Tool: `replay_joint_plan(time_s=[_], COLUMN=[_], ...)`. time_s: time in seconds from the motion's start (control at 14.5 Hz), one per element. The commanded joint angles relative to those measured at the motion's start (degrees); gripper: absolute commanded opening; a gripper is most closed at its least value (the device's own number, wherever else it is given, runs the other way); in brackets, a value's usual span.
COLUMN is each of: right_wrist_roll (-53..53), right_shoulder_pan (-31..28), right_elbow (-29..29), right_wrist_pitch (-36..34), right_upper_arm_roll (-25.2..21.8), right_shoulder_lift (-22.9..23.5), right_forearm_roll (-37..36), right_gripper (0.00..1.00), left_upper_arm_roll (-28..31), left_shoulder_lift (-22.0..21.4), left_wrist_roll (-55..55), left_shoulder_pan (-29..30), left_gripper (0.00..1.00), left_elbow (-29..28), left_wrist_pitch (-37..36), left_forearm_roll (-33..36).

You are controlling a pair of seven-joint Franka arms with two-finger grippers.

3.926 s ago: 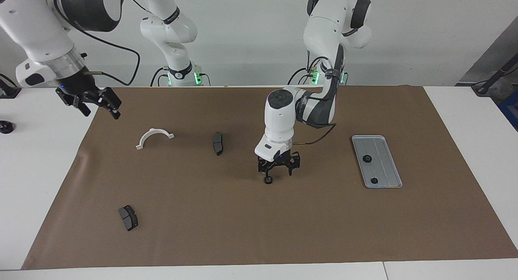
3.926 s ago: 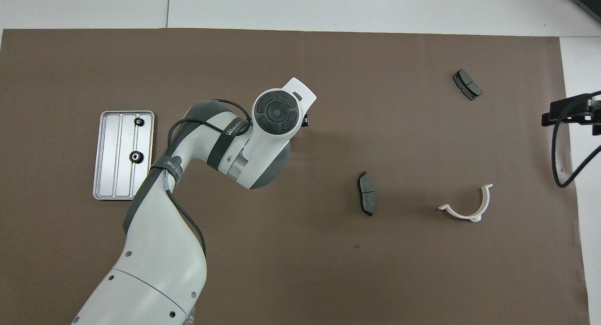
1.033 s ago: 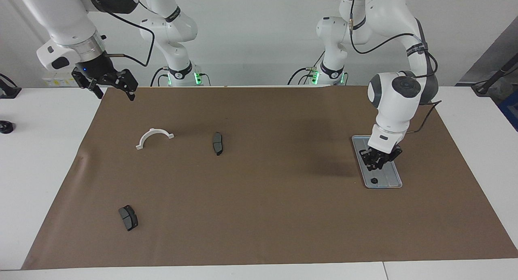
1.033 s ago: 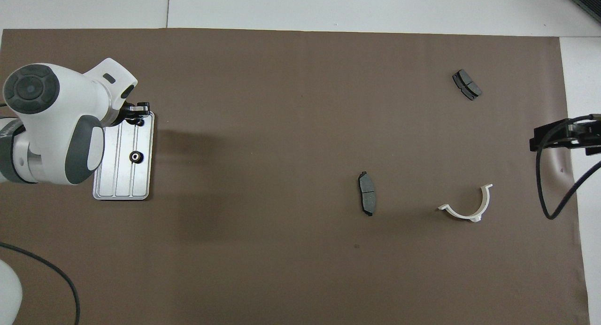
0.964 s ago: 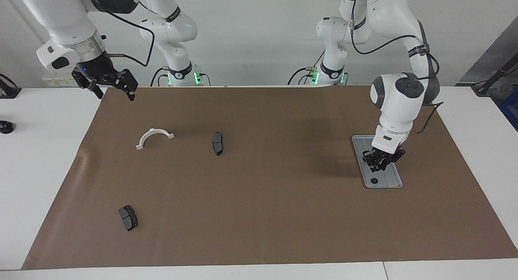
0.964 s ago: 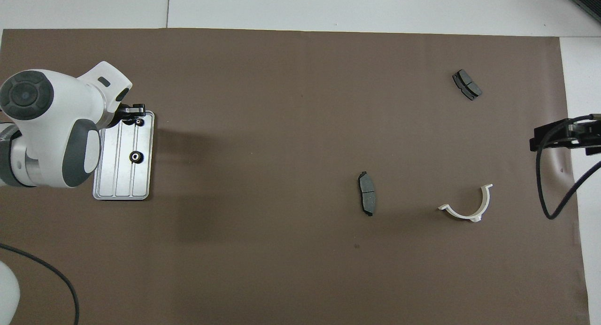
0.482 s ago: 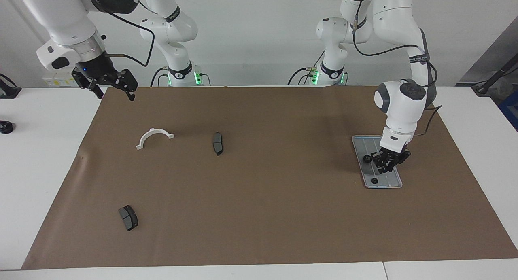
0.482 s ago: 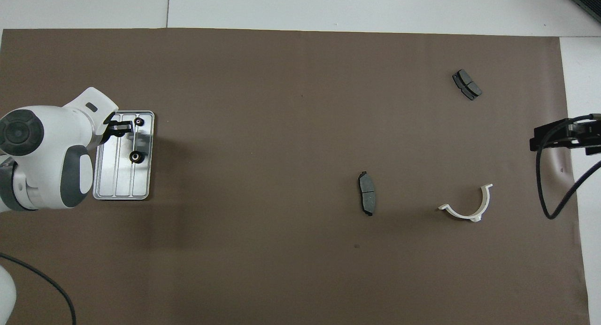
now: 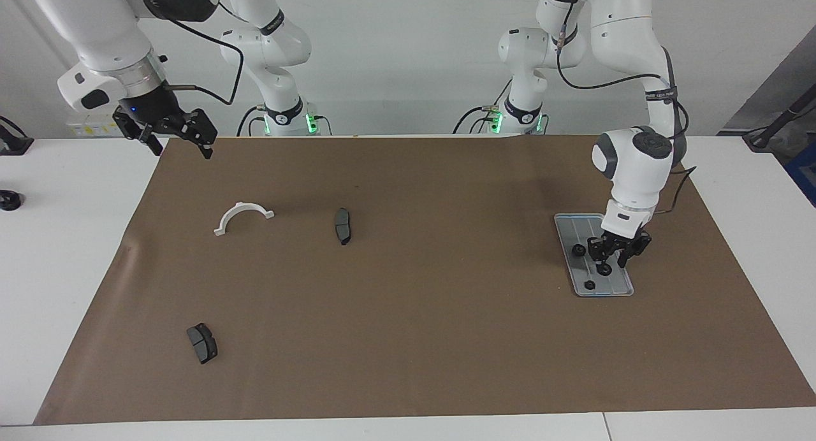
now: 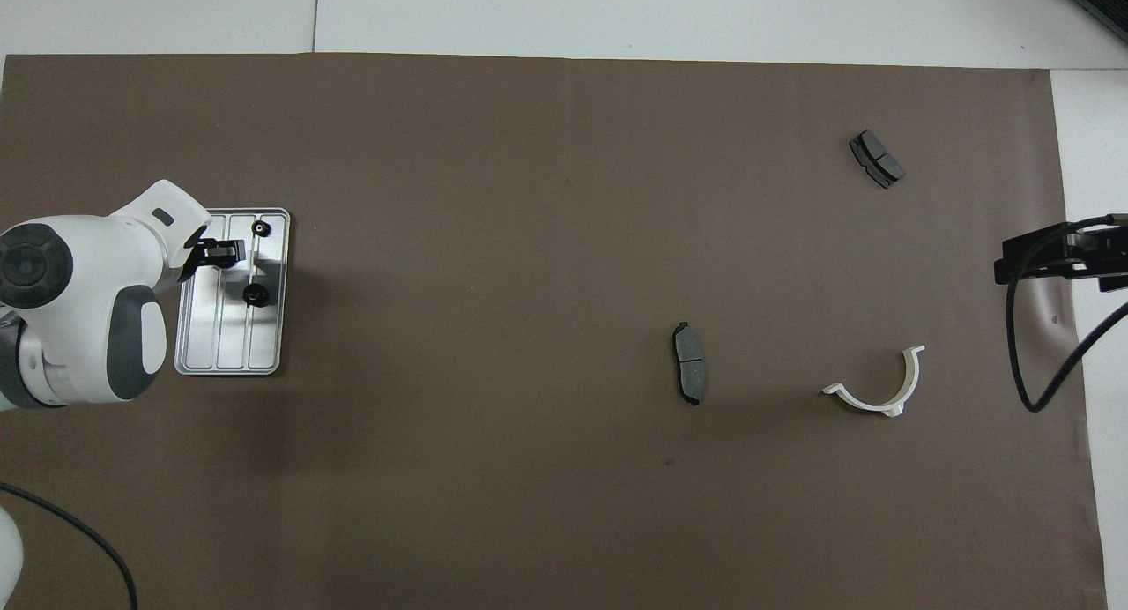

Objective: Pick bearing gear from pile to tray
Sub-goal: 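Lower the bearing into the silver tray and open the left gripper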

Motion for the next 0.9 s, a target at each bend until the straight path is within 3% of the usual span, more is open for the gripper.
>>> replay_joint_plan(time_s=[0.0,0.14,0.41,0.83], right_wrist_roll=[0.02,0.02,0.02,0.02], right_shoulder_pan=[0.24,0.24,0.24,0.24], right_elbow=[-0.95,-0.95,-0.95,-0.95], right_wrist_pitch=[-0.56,-0.56,-0.56,-0.56], right_upper_arm_roll=[-0.06,-0.06,-0.14,-0.06], right_shoulder_lift=[-1.11,-1.11,-1.11,-1.11], right_forearm_roll=[-0.26,-0.26,-0.26,-0.26], right_gripper=[1.00,1.00,1.00,1.00], left_upper_arm_roll=[-0.46,-0.64,-0.64,-0.20], left_shoulder_lift=[-1.50,-3.51,-9.23,-10.21], left_wrist_roll=[2.05,2.06,1.97,4.25], left_shoulder_pan=[0.17,-0.88,-3.52,-3.27], left_gripper=[1.00,1.00,1.00,1.00], left_elbow=[-0.96,-0.95,0.97,19.32], left_wrist_pitch=[0.62,-1.30,-12.53,-38.11], left_forearm_roll=[-0.80,-0.80,-0.80,-0.72])
